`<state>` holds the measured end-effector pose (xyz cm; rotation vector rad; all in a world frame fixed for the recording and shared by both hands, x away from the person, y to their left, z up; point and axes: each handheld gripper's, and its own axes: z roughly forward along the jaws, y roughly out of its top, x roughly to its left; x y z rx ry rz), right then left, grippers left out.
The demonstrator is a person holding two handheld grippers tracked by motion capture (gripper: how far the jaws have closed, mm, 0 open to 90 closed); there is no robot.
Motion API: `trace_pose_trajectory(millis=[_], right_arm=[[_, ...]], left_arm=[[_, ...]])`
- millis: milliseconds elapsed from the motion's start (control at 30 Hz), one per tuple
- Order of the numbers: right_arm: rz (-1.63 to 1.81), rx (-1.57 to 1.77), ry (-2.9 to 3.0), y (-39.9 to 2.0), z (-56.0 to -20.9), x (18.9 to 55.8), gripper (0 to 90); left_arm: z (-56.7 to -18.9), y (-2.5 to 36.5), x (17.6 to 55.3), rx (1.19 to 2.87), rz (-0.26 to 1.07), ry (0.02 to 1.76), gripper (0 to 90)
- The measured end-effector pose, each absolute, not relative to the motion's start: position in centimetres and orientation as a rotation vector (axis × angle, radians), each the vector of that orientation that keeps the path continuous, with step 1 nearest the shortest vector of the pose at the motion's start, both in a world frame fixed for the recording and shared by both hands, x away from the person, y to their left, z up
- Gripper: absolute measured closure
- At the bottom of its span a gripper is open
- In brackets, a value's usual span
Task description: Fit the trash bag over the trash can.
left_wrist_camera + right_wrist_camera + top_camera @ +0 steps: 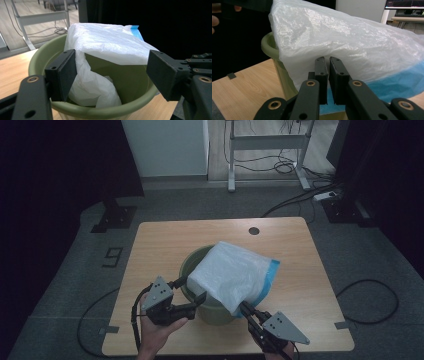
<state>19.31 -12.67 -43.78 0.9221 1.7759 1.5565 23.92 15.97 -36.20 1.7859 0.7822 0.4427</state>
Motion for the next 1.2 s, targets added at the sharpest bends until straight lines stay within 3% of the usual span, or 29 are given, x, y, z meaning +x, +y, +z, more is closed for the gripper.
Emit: trace_pose_trajectory(millis=[67, 267, 333, 400, 533, 933, 1200], right_arm=[[1.553, 0.92, 1.778, -12.7, -43.7, 19.3, 83.5], [1.544, 0.908, 1.787, -12.5, -43.8, 19.4, 80.6], [1.544, 0.902, 1.787, -12.5, -43.8, 19.3, 77.0], [1.538, 0.9, 1.771, -12.3, -43.9, 19.0, 66.3], [1.525, 0.917, 1.726, -12.0, -44.1, 18.0, 47.5], [1.407, 0.984, 1.674, -9.8, -46.7, 16.8, 21.8], [1.296, 1.049, 1.622, -9.1, -47.5, 17.7, 27.9]], left_arm=[[-36.3, 15.9, 24.3, 1.781, 0.433, 0.803, 32.4], [-37.1, 16.0, 25.6, 1.794, 0.4, 0.847, 68.8], [-37.3, 16.0, 25.9, 1.8, 0.384, 0.855, 77.2], [-37.5, 16.1, 26.0, 1.795, 0.381, 0.867, 82.9], [-37.5, 16.3, 26.0, 1.781, 0.387, 0.873, 86.4], [-37.3, 16.2, 25.9, 1.779, 0.379, 0.862, 86.6], [-37.2, 16.3, 25.7, 1.775, 0.367, 0.851, 86.6]])
